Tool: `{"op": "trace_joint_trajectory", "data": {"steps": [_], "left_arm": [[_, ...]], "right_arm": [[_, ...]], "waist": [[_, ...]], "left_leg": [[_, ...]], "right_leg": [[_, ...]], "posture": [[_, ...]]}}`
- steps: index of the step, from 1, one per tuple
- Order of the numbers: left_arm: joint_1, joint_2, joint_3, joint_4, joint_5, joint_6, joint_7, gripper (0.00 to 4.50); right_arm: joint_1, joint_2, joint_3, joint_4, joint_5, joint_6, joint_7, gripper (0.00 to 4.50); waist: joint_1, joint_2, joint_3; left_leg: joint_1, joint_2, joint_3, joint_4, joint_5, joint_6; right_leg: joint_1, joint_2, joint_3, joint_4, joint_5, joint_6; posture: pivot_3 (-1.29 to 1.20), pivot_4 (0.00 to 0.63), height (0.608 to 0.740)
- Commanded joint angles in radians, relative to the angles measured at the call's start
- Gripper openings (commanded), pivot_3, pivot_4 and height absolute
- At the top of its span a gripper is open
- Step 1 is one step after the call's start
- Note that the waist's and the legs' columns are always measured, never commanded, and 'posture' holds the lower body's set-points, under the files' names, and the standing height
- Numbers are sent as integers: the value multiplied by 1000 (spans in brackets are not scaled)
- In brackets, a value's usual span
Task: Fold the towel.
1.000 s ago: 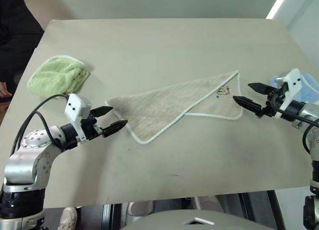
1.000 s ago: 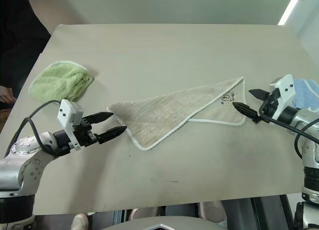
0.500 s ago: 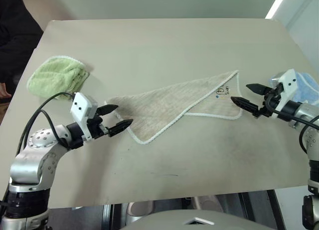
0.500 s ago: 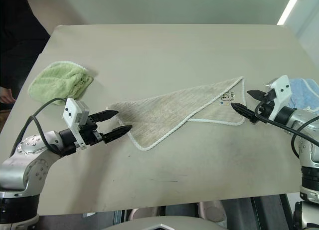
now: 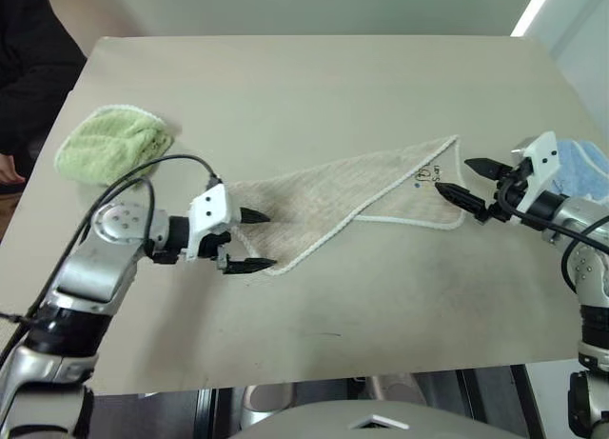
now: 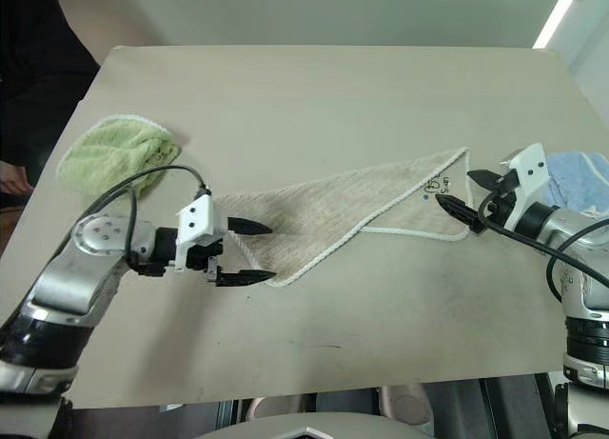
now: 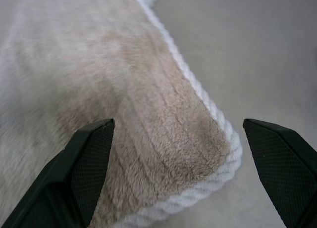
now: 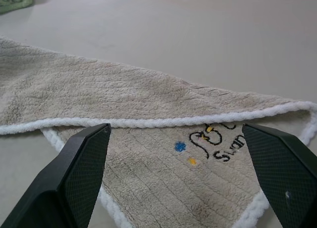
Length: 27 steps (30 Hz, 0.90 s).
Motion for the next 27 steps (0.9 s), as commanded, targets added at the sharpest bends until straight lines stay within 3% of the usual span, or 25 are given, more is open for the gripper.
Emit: {"op": "trace_joint_trajectory", "data": {"steps": [1,7,14,26,27], "left_arm": [[-93,-20,-88,74,83,-98,-99,4472],[-209,-75,-204,164,137,-129,-238,4472],[-232,-58,-268,175,175,-119,-337,4472],[-181,-7,-253,183,256,-241,-251,4472],[-175,-5,-253,182,260,-254,-247,4309]], "right_arm": [[34,-11,-62,-75,24,8,-28,4500],[104,-14,-111,-147,39,31,-57,4500],[146,-23,-156,-193,53,53,-76,4500],[117,-35,-135,-176,57,50,-66,4500],[107,-35,-128,-170,56,50,-65,4500]], "waist": [[0,0,0],[3,0,0],[-4,1,-1],[-8,5,-3],[-8,6,-3]], "left_leg": [[0,0,0,0,0,0],[-1,1,0,0,-1,0],[-1,3,0,0,-1,1],[0,5,1,0,0,1],[0,5,1,0,0,2]], "right_leg": [[0,0,0,0,1,1],[-1,-1,0,-1,4,8],[-1,-1,0,-1,5,9],[0,0,0,-2,4,9],[0,0,0,-2,4,9]], "posture": [[0,150,740],[0,150,740],[0,150,740],[0,150,740],[0,150,740]]}}
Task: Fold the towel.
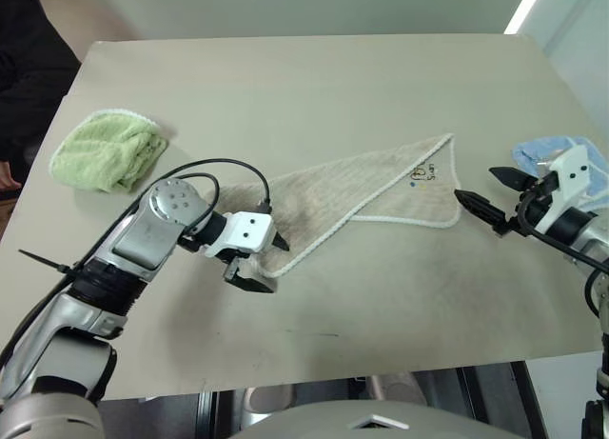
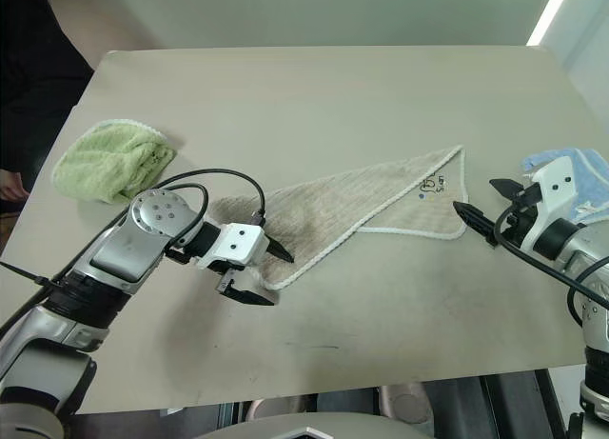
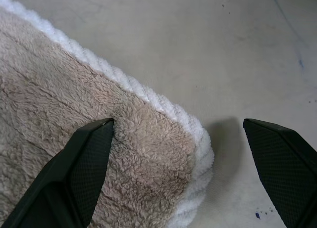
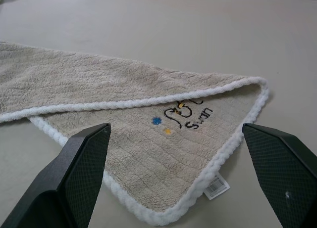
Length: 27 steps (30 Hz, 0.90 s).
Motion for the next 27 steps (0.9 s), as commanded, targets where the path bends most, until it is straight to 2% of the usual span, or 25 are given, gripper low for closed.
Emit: {"op": "trace_joint_trajectory", "data": {"steps": [1,4,13,20,23,27], "left_arm": [[36,28,4,19,54,-32,7,4091],[49,29,11,22,67,-52,15,3210],[51,17,50,34,30,-30,14,87],[51,4,116,16,-43,53,29,35],[36,1,194,-14,-147,175,30,35],[66,58,254,-34,-173,204,16,35]], "right_arm": [[-34,-14,0,-7,14,-9,8,4500],[-49,-16,9,0,14,-8,11,4500],[-75,-18,27,20,8,-17,21,4500],[-135,-24,105,48,-27,-50,47,4500],[-250,-49,228,186,-157,-131,64,4500],[-400,-64,342,404,-275,-238,117,4500]], "waist": [[-2,1,-1],[-5,1,-1],[-6,3,-2],[-12,3,-2],[-12,3,-2],[-11,3,-2]], "left_leg": [[0,0,0,0,0,0],[1,0,0,0,0,0],[0,1,0,-1,0,0],[0,2,1,-1,0,0],[-1,2,1,0,0,0],[-1,3,1,0,0,0]], "right_leg": [[0,0,0,0,0,0],[0,0,0,0,-2,-2],[0,1,0,0,-2,-1],[0,1,0,0,-2,-1],[-1,1,0,0,-1,-2],[-1,1,0,1,2,-1]], "posture": [[0,150,740],[0,150,740],[0,150,740],[0,150,740],[0,150,740],[0,150,740]]}}
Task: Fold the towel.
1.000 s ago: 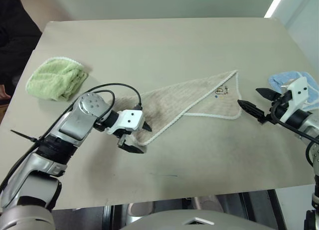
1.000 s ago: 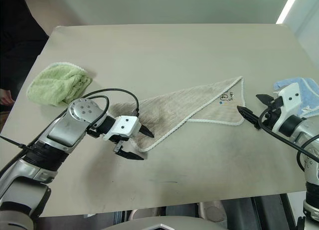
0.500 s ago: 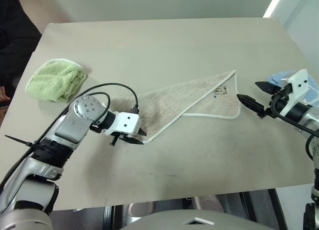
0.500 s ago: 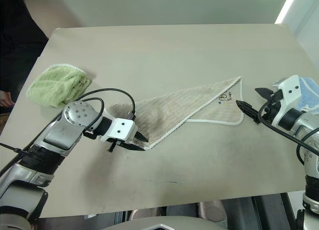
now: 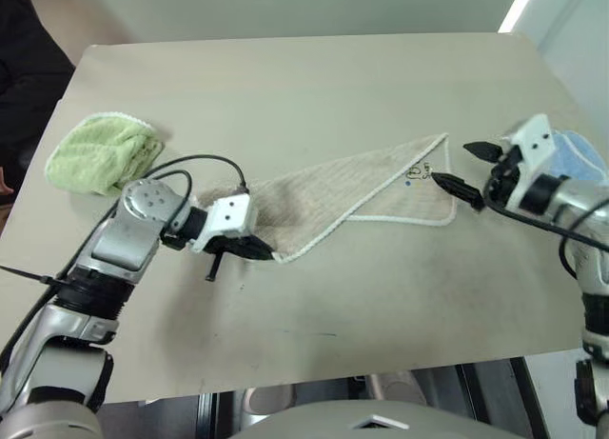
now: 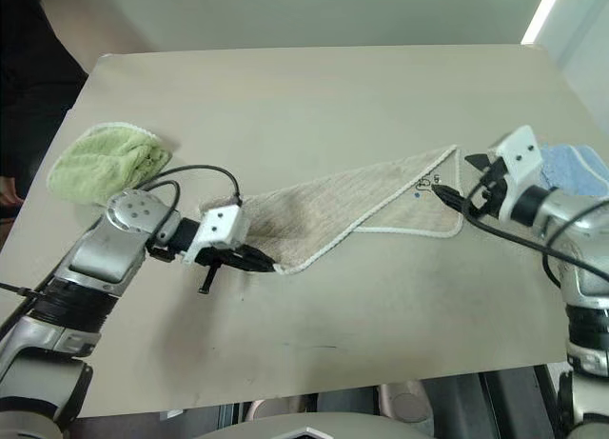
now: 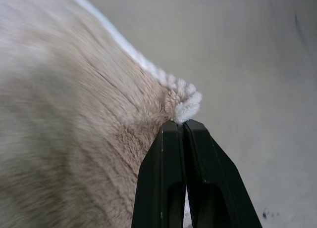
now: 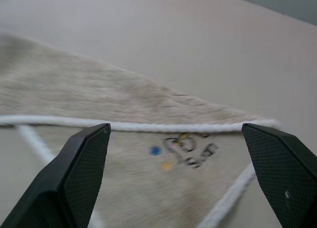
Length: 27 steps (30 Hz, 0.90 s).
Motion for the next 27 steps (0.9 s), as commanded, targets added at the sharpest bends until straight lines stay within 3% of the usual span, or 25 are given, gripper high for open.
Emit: {"op": "trace_joint_trajectory", "data": {"steps": [1,5,14,27], "left_arm": [[24,64,67,-26,-17,3,-8,35],[73,132,78,18,48,-87,4,35],[80,111,100,2,49,-82,72,35],[71,101,84,-6,56,-76,81,35]], "right_arm": [[-102,-27,73,163,-111,-121,55,4500],[-236,-16,149,415,-229,-278,75,4500],[-420,8,299,834,-498,-721,21,4500],[-373,-73,265,798,-500,-923,88,4500]], "waist": [[0,0,0],[0,0,0],[6,0,0],[6,0,0]], "left_leg": [[0,0,0,0,0,0],[-1,2,0,-2,0,-1],[-14,5,1,0,-1,-2],[-15,5,1,0,-1,-3]], "right_leg": [[-1,0,0,0,0,0],[-4,0,0,1,-1,-2],[-21,1,-2,12,-2,-6],[-20,0,-2,13,-1,-7]], "posture": [[0,150,740],[0,150,740],[0,150,740],[0,150,740]]}}
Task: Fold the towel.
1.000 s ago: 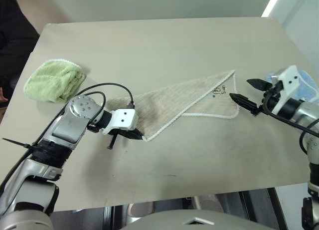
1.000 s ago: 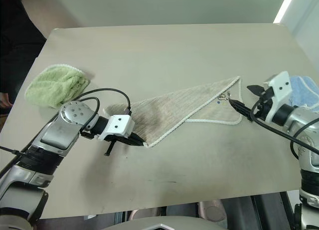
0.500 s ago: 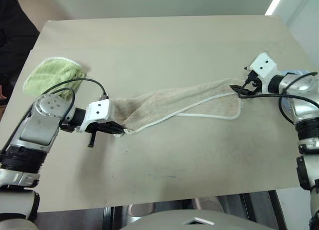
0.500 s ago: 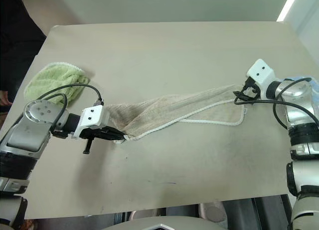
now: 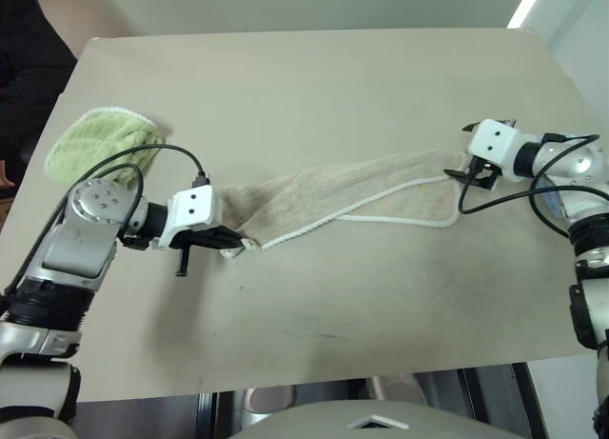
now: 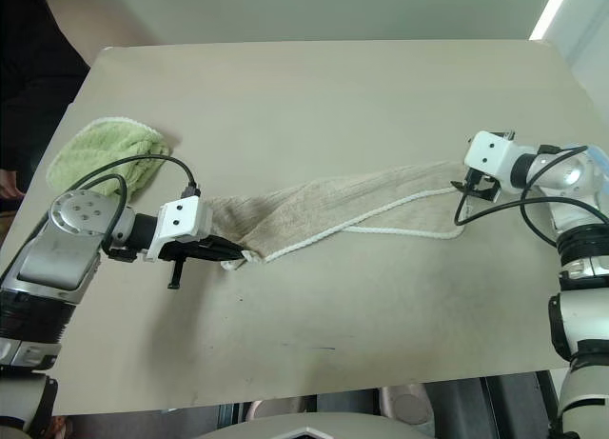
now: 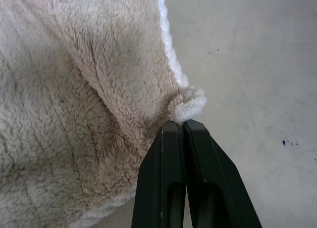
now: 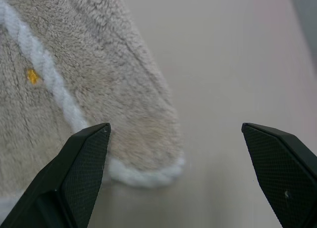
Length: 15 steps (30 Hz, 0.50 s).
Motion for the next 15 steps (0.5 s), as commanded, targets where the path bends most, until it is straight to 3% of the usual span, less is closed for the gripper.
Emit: {"op": "trace_joint_trajectory", "data": {"steps": [1,15], "left_arm": [[-23,-4,7,-15,4,-1,-2,35],[-38,-7,6,-15,6,4,-7,35]], "right_arm": [[18,-27,-22,-41,-12,-39,5,4500],[-16,-12,23,60,-178,-141,-131,4500]], "waist": [[0,0,0],[-2,0,0]], "left_leg": [[0,0,0,0,0,0],[0,0,0,0,0,0]], "right_leg": [[0,0,0,0,0,0],[0,0,0,0,0,0]], "posture": [[0,150,740],[0,150,740]]}}
